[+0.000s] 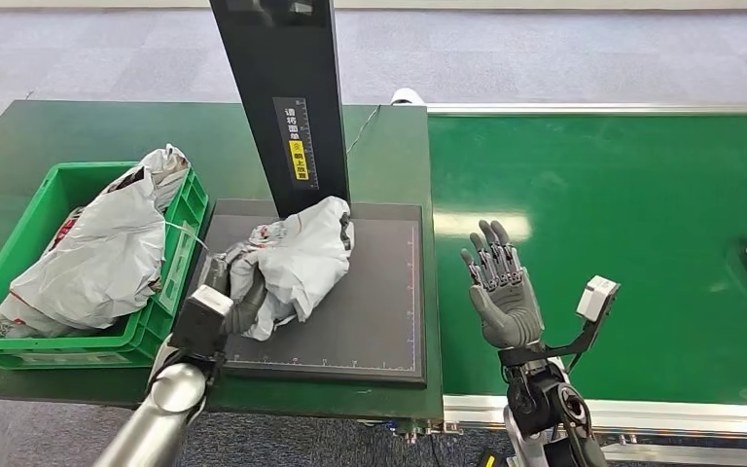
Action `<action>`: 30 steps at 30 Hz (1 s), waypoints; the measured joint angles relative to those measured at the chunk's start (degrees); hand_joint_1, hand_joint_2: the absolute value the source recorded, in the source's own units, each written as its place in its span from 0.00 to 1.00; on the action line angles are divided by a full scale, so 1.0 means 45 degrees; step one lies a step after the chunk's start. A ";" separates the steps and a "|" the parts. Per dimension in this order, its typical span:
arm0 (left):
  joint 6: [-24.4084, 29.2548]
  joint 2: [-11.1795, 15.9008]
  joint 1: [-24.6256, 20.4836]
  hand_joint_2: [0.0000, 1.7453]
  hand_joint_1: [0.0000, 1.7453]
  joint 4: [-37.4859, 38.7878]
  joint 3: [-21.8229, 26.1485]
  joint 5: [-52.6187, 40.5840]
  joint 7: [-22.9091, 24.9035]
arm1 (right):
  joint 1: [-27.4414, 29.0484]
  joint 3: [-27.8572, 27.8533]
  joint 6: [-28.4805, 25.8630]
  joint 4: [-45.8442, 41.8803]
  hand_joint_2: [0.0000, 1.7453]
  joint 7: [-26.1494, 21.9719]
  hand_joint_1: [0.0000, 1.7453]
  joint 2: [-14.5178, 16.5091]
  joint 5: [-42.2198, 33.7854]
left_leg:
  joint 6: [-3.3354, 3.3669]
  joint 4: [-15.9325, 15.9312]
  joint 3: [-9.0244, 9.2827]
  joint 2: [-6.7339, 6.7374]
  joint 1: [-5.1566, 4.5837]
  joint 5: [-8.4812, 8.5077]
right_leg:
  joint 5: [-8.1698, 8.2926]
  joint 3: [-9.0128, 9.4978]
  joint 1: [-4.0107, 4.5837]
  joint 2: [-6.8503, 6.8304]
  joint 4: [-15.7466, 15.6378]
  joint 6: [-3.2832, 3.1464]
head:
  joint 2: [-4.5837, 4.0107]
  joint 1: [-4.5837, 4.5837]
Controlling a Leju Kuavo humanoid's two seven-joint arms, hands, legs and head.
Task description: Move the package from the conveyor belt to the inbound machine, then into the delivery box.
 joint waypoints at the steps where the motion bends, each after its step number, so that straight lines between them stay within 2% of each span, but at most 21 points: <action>1: -0.0013 0.0045 0.0056 1.00 1.00 -0.0316 0.0201 0.0105 -0.0015 | 0.0097 -0.0022 -0.0023 -0.0103 1.00 0.0001 0.00 -0.0017 -0.0009 | 0.0000 0.0000 -0.0004 0.0000 0.0000 0.0000 | 0.0000 -0.0005 0.0000 0.0000 0.0000 0.0000 | 0.0000 0.0000; 11: 0.0074 0.0159 0.0368 1.00 1.00 -0.3136 0.2127 0.0966 -0.0337 | 0.1146 -0.0329 -0.0197 -0.1101 1.00 -0.0017 0.00 0.0027 0.0204 | 0.0000 -0.0003 -0.0026 0.0001 0.0002 -0.0001 | -0.0001 -0.0026 0.0002 0.0000 0.0000 0.0000 | 0.0000 0.0000; 21: 0.0165 0.0184 0.0431 1.00 1.00 -0.5522 0.4249 0.2768 -0.0431 | 0.1388 -0.0633 -0.0198 -0.1374 1.00 0.0084 0.00 0.0068 0.0255 | 0.0000 -0.0003 -0.0026 0.0011 0.0001 -0.0001 | -0.0001 -0.0027 0.0001 0.0004 0.0000 -0.0001 | 0.0000 0.0000; 26: 0.0357 0.0509 0.0388 1.00 1.00 -0.5653 0.5446 0.3151 -0.0013 | 0.1402 -0.0691 -0.0176 -0.1374 1.00 0.0092 0.00 0.0057 0.0237 | -0.0001 -0.0005 -0.0025 0.0019 0.0003 0.0000 | -0.0002 -0.0032 0.0004 0.0007 0.0000 -0.0002 | 0.0000 -0.0001; 30: 0.0626 0.1065 -0.0034 1.00 1.00 -0.4722 0.6404 0.3092 0.0668 | 0.1383 -0.0693 -0.0132 -0.1374 1.00 0.0124 0.00 0.0050 0.0189 | -0.0003 -0.0005 -0.0022 0.0020 0.0004 0.0002 | -0.0001 -0.0030 0.0005 0.0008 0.0000 -0.0003 | 0.0000 0.0000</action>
